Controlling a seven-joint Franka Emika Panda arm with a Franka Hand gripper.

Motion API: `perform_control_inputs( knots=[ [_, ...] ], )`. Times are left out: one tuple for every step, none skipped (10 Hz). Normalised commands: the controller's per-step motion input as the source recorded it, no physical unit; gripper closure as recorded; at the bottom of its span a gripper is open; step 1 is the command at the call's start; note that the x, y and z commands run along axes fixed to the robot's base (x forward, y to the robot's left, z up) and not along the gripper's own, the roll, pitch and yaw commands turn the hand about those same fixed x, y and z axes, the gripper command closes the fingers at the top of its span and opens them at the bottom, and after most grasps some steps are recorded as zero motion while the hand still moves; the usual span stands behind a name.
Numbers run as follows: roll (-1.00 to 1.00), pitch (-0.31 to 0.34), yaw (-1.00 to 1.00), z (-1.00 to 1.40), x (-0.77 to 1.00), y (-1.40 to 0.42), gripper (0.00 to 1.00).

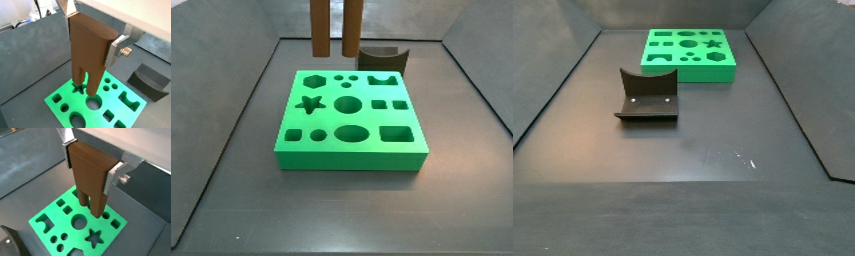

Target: Insert the square-circle object.

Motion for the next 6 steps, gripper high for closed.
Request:
perform_control_inputs(
  knots=[
    [0.16,-0.057,-0.09,-0.95,-0.45,-0.81,1.0],
    [0.16,-0.05,-0.07,-0.96,-0.46,-0.8,1.0],
    [0.16,-0.05,-0.06,-0.96,-0.47,-0.79,1.0],
    [0.26,-0.136,-0.02,-0.82,-0.25,-0.52,1.0],
    [0.22,-0.074,-0.12,-0.91,0.0,-0.25,1.0],
    [0.18,-0.026,-0.12,-1.0,0.15,-0.01,1.0]
  ],
)
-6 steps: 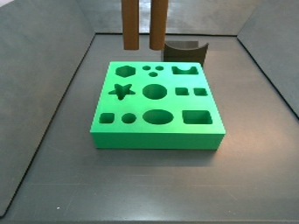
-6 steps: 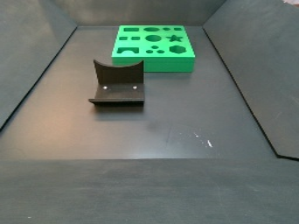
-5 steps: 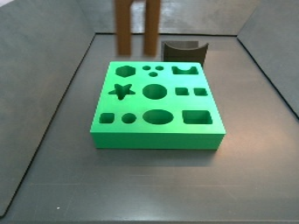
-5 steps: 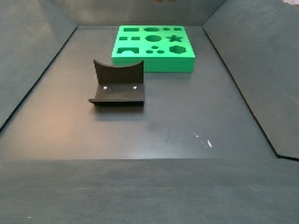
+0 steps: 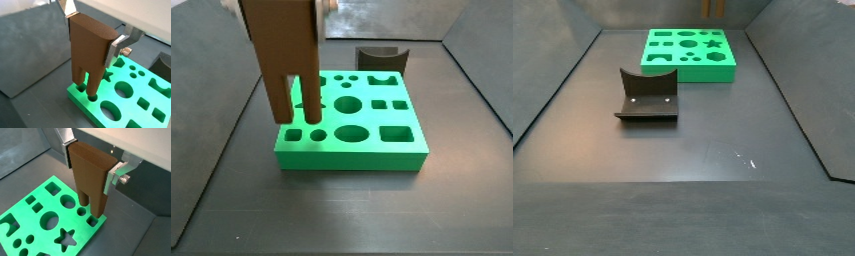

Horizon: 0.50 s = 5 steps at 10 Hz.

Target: Insert the square-circle object.

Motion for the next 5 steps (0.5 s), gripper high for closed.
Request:
perform_control_inputs(
  knots=[
    [0.12,0.0,-0.05,-0.73,0.19,0.17,1.0],
    [0.1,0.006,0.0,-0.59,0.23,0.19,1.0],
    [0.07,0.0,0.0,-0.59,0.11,0.02,1.0],
    [0.02,-0.031,0.0,-0.44,0.0,0.0,1.0],
    [0.0,-0.001,0.0,-0.34,0.0,0.0,1.0]
  ],
)
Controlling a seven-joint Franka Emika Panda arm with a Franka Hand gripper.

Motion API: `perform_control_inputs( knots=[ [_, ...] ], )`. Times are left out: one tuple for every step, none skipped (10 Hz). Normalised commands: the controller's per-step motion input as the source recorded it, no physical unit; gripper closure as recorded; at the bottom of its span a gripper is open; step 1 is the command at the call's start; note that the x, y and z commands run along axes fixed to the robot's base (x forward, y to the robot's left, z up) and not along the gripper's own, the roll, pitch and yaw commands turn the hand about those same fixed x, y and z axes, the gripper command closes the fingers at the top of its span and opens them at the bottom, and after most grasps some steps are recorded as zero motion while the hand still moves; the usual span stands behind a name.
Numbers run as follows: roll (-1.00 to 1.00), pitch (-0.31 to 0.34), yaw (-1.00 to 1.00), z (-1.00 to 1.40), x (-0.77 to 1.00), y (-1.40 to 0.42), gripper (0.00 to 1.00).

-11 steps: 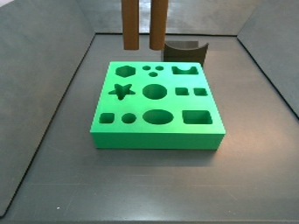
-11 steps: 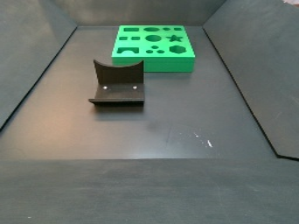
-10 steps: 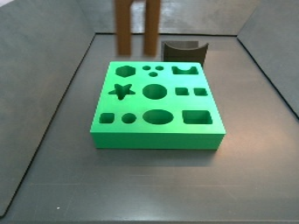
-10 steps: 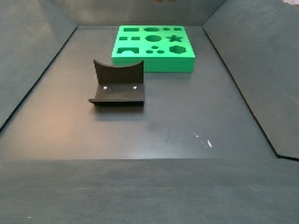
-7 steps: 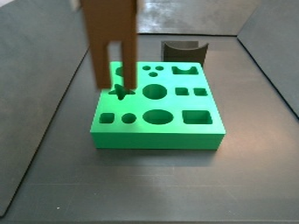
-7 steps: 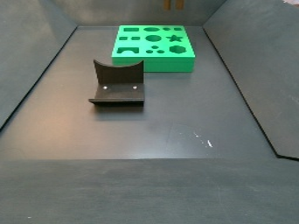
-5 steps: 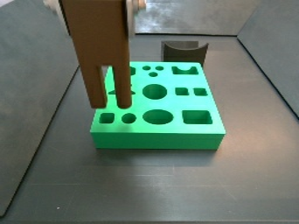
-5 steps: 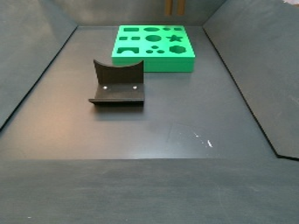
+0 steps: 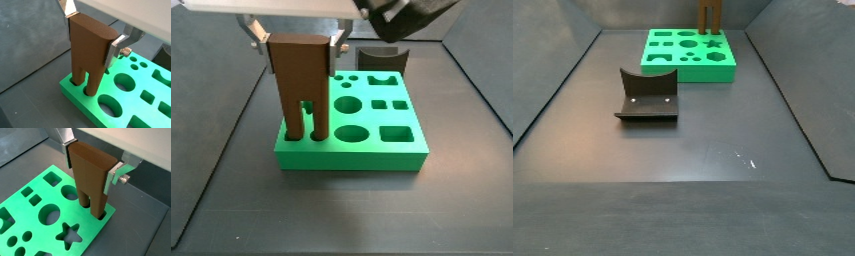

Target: Insert the square-circle object.

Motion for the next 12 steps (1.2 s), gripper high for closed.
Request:
perform_control_inputs(
  knots=[
    [0.0,0.0,0.0,-0.33,0.0,0.0,1.0],
    [0.0,-0.074,0.0,-0.32,-0.29,0.0,1.0],
    [-0.04,-0.096,0.0,-0.24,-0.37,0.0,1.0],
    [-0.08,-0.066,0.0,-0.24,-0.23,0.0,1.0],
    [-0.04,-0.02,-0.02,-0.38,0.0,0.0,1.0],
    [0.0,-0.026,-0.07,-0.75,0.14,0.0,1.0],
    [-0.01,-0.013,-0.1,-0.82,0.19,0.0,1.0],
    [0.0,-0.041,-0.06,-0.81,0.13,0.0,1.0],
    [0.0,-0.104,0.0,-0.8,0.0,0.0,1.0],
    [0.01,-0.157,0.0,-0.81,0.0,0.0,1.0],
    [-0.02,-0.286,0.0,-0.69,-0.07,0.0,1.0],
    [-0.08,-0.036,0.0,-0.12,0.0,0.0,1.0]
  ],
)
